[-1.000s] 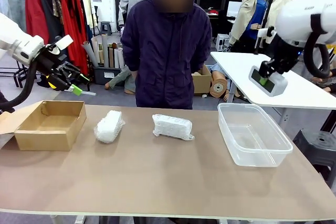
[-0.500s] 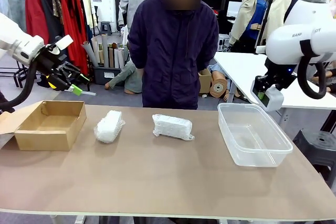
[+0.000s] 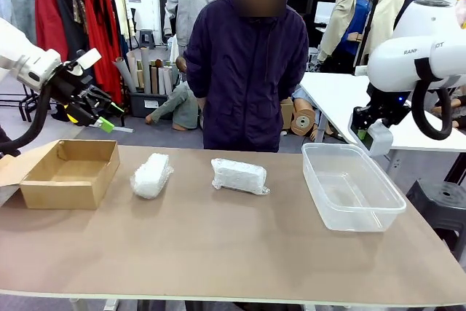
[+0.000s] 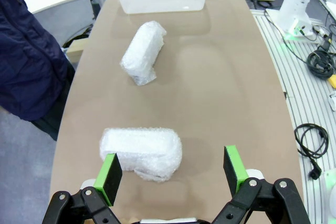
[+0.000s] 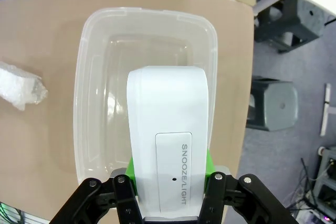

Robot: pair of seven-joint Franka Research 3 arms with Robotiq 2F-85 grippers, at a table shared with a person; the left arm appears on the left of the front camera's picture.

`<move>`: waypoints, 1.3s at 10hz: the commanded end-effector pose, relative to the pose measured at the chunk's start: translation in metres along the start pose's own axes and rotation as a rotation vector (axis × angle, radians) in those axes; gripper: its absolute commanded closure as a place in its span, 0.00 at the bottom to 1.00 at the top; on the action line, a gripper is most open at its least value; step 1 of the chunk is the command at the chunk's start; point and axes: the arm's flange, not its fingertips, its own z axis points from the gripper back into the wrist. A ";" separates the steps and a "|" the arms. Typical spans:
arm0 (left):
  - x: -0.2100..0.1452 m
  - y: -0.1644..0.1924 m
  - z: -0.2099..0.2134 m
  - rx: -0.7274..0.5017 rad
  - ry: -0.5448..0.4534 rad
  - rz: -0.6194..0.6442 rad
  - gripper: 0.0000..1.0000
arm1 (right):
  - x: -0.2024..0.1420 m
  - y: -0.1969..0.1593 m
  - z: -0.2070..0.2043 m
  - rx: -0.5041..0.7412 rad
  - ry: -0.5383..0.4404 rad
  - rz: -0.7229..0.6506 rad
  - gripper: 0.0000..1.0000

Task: Separate and place wrapped and unwrapped clocks.
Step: If the picked Digital clock is wrapped, place it in the Package Box ; if not, place it in the Organizing box.

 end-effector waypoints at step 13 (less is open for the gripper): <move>0.001 0.000 0.000 -0.001 -0.005 -0.003 0.00 | 0.042 -0.003 -0.149 0.154 0.244 -0.100 1.00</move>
